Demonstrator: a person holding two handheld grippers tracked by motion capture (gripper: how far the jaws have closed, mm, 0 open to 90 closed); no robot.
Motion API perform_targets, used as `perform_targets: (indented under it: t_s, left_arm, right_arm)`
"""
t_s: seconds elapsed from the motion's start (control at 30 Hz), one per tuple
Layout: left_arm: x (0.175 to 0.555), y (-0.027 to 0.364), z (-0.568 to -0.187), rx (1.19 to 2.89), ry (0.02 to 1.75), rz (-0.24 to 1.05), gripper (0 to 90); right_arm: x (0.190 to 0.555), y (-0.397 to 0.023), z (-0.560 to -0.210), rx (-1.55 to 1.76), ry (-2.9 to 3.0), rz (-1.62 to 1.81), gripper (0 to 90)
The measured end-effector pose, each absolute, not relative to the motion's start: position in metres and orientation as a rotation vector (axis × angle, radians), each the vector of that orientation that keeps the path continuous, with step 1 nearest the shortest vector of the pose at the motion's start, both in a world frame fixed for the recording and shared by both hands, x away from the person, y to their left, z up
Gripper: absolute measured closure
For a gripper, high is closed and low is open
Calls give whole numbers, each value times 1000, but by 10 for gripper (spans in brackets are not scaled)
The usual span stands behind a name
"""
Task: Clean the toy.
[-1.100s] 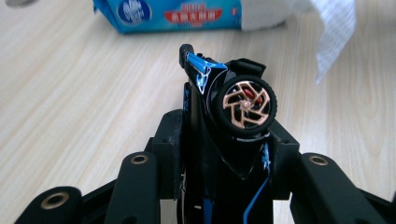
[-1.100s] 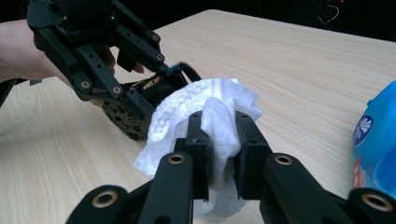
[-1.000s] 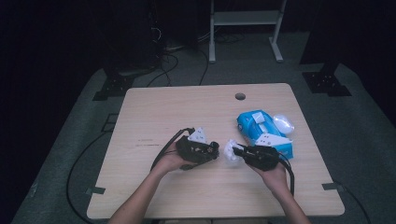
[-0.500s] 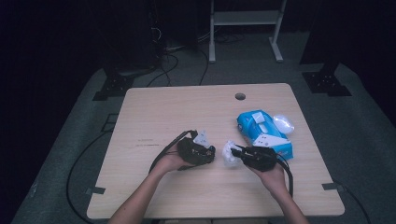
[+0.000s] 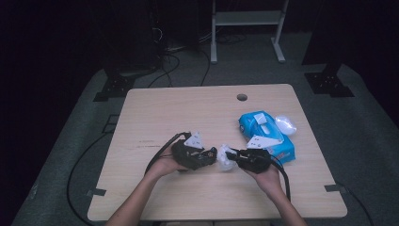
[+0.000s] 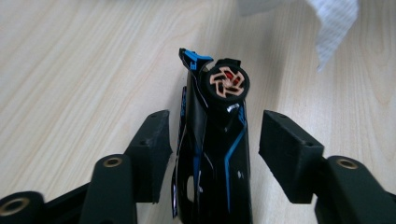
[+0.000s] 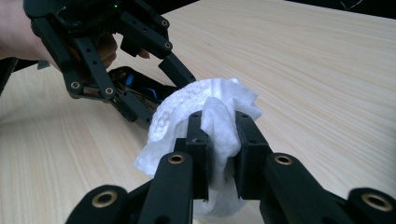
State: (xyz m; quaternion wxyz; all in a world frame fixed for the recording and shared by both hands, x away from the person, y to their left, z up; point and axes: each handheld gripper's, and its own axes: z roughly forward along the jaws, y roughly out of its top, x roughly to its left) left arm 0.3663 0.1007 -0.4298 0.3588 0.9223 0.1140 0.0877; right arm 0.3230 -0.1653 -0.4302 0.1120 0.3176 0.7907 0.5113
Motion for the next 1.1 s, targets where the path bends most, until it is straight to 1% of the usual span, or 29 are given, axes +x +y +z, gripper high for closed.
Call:
perform_targets:
  t_s: [0.1,0.37,0.57,0.9,1.1]
  left_arm:
    - [361,112,-430,2352,271,246,406]
    - [350,140,-435,2234,298,268,398]
    - [346,155,-448,2212,336,270,387]
    - [347,168,-460,2191,398,260,386]
    - [349,171,-471,2239,420,245,393]
  right_arm:
    - [325,-154,-427,904,2337,1506,778]
    - [335,-119,-427,837,2392,1470,777]
    - [341,-102,-430,815,2419,1426,777]
    - [345,-97,-431,811,2430,1391,777]
    - [345,-98,-431,809,2430,1384,777]
